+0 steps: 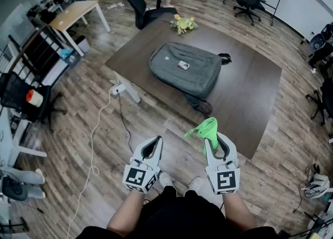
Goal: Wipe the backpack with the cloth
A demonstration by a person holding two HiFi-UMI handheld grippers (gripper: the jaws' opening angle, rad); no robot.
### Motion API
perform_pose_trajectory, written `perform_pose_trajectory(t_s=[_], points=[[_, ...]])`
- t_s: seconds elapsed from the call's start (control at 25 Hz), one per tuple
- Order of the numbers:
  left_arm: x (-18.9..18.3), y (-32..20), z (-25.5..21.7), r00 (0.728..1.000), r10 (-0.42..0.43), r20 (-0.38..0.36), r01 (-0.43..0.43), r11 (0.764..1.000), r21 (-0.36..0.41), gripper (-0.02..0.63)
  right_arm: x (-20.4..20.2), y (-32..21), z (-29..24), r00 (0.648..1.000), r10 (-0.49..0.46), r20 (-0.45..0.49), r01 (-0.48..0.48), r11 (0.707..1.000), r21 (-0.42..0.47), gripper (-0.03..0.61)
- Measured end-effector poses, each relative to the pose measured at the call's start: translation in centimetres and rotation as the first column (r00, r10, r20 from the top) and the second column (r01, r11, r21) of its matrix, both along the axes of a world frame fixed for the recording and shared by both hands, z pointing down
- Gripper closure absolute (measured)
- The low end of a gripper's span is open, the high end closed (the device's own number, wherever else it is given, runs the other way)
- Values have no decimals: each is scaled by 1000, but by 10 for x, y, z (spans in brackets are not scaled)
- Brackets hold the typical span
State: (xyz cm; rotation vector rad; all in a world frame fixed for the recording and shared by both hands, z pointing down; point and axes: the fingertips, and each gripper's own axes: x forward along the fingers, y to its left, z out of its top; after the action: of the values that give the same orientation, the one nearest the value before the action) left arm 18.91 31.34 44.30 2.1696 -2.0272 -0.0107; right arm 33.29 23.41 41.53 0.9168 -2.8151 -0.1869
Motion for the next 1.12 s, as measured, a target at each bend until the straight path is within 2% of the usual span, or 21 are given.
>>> perform_pose_trajectory(t_s=[0.28, 0.6, 1.12], points=[[-13, -1, 0, 1000, 6, -1, -6, 1000, 3, 595, -19, 2, -5, 1000, -15, -14, 15, 1000, 24, 474], [-39, 6, 1, 1000, 8, 3, -8, 999, 35, 595, -43, 7, -6, 999, -11, 41, 12, 999, -30, 468], [-83, 17, -15, 1000, 26, 14, -27, 996, 85, 595, -84, 17, -19, 998, 26, 55, -26, 1000, 11, 468]])
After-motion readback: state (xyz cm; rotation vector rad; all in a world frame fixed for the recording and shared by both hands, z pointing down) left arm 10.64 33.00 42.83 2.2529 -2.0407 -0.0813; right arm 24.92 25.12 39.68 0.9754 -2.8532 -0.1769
